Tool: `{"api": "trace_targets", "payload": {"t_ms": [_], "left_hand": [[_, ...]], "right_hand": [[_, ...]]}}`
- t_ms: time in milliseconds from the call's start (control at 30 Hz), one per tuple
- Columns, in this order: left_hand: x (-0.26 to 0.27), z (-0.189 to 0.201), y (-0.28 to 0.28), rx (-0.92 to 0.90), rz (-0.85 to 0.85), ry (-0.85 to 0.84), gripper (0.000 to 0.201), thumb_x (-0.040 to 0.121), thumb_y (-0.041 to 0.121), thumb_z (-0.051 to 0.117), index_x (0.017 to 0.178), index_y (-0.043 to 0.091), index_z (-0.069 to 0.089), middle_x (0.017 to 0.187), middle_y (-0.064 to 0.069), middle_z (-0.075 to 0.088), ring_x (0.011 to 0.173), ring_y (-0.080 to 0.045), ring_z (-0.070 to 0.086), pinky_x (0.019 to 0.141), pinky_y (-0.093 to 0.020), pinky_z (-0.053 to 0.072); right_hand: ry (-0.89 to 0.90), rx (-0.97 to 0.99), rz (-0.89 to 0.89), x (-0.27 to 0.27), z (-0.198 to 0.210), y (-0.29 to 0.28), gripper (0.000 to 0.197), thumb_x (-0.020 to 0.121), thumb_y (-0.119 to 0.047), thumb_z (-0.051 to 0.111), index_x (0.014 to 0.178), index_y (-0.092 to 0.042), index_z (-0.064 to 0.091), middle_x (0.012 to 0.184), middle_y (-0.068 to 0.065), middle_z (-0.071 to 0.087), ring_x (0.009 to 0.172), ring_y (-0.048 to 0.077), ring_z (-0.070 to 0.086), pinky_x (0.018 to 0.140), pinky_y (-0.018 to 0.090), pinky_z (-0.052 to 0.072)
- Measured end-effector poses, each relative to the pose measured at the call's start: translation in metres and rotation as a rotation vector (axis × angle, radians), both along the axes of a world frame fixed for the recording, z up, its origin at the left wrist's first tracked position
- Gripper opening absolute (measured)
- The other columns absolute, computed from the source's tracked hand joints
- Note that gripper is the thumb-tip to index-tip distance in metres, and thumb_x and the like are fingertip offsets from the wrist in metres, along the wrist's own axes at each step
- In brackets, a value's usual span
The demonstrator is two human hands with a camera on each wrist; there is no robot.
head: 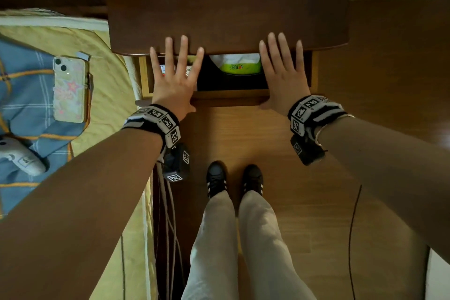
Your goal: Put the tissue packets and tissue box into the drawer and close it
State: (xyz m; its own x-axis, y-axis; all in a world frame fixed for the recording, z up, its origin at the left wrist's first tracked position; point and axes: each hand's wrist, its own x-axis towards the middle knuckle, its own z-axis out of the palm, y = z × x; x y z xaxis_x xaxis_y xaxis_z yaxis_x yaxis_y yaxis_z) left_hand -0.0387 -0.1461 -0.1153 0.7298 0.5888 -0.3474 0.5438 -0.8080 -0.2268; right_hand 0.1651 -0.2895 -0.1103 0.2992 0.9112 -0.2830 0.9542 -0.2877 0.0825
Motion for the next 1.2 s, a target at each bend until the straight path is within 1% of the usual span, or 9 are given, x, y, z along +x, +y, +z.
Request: {"api": "trace_targets", "payload": {"t_ms": [300,433,567,633,767,933,1033,1100,1200], "left_hand": [[0.002,-0.003,0.003,0.035,-0.046,0.048,0.147,0.058,0.068,0.074,0.143,0.011,-0.031,0.158,-0.025,-0.01,0.144,-0.049,-0.001,0.113,-0.066,0.011],[0.007,0.003,0.004,-0.001,-0.027,0.027,0.139,0.059,0.059,0.08,0.149,0.018,-0.018,0.159,-0.022,0.002,0.145,-0.047,0.007,0.113,-0.064,0.012],[0.023,0.012,0.02,0.007,0.021,-0.046,0.128,0.064,0.045,0.084,0.152,0.02,-0.005,0.151,-0.018,0.025,0.136,-0.041,0.029,0.11,-0.058,0.025],[0.031,0.013,0.033,0.021,0.013,-0.047,0.124,0.067,0.042,0.082,0.152,0.018,-0.005,0.153,-0.017,0.021,0.14,-0.038,0.025,0.112,-0.058,0.019],[0.036,0.002,0.047,0.033,0.005,-0.111,0.114,0.074,0.022,0.079,0.151,0.023,-0.005,0.161,-0.013,0.008,0.147,-0.039,0.011,0.114,-0.063,0.01],[0.042,-0.004,0.059,0.003,0.023,-0.239,0.098,0.078,0.013,0.072,0.151,0.032,0.009,0.154,-0.013,0.027,0.139,-0.04,0.03,0.109,-0.061,0.022],[0.042,-0.009,0.063,0.063,0.004,-0.309,0.089,0.08,0.017,0.071,0.15,0.031,0.018,0.148,-0.014,0.038,0.132,-0.041,0.04,0.105,-0.061,0.029],[0.042,-0.011,0.061,0.065,-0.003,-0.332,0.082,0.083,0.01,0.064,0.15,0.031,0.021,0.147,-0.014,0.041,0.131,-0.041,0.042,0.104,-0.061,0.031],[0.042,-0.007,0.061,0.043,0.007,-0.327,0.089,0.079,0.007,0.067,0.15,0.03,0.019,0.148,-0.014,0.038,0.133,-0.04,0.04,0.106,-0.06,0.029]], "right_hand": [[-0.08,-0.032,0.022,-0.002,-0.005,0.004,0.142,0.048,-0.058,0.084,0.148,-0.006,-0.002,0.158,0.021,0.008,0.146,0.039,0.007,0.115,0.056,0.003],[-0.048,-0.004,0.029,0.005,-0.001,0.002,0.131,0.053,-0.053,0.084,0.149,-0.012,0.005,0.157,0.018,0.015,0.146,0.035,0.013,0.116,0.054,0.007],[-0.04,0.088,-0.022,0.012,0.001,0.015,0.11,0.058,-0.042,0.085,0.145,-0.016,0.022,0.147,0.014,0.036,0.136,0.034,0.033,0.112,0.055,0.022],[-0.026,0.125,-0.068,0.014,0.002,0.026,0.102,0.061,-0.036,0.084,0.142,-0.018,0.026,0.143,0.014,0.041,0.132,0.036,0.038,0.11,0.056,0.025],[-0.037,0.194,-0.116,0.019,-0.006,0.04,0.089,0.067,-0.026,0.079,0.141,-0.021,0.03,0.14,0.012,0.043,0.13,0.036,0.039,0.11,0.055,0.026],[-0.131,0.329,-0.175,0.026,-0.022,0.055,0.082,0.066,-0.011,0.073,0.137,-0.026,0.034,0.132,0.007,0.05,0.121,0.027,0.027,0.105,0.051,0.034],[-0.164,0.383,-0.224,0.026,-0.027,0.059,0.077,0.069,-0.019,0.072,0.136,-0.031,0.036,0.13,0.002,0.043,0.118,0.024,0.026,0.104,0.048,0.034],[-0.174,0.39,-0.223,0.026,-0.027,0.058,0.075,0.071,-0.02,0.071,0.136,-0.031,0.036,0.129,0.0,0.038,0.118,0.024,0.026,0.103,0.047,0.034],[-0.084,0.358,-0.24,0.023,-0.02,0.058,0.077,0.07,-0.011,0.068,0.138,-0.027,0.035,0.132,0.007,0.047,0.121,0.025,0.023,0.105,0.049,0.031]]}}
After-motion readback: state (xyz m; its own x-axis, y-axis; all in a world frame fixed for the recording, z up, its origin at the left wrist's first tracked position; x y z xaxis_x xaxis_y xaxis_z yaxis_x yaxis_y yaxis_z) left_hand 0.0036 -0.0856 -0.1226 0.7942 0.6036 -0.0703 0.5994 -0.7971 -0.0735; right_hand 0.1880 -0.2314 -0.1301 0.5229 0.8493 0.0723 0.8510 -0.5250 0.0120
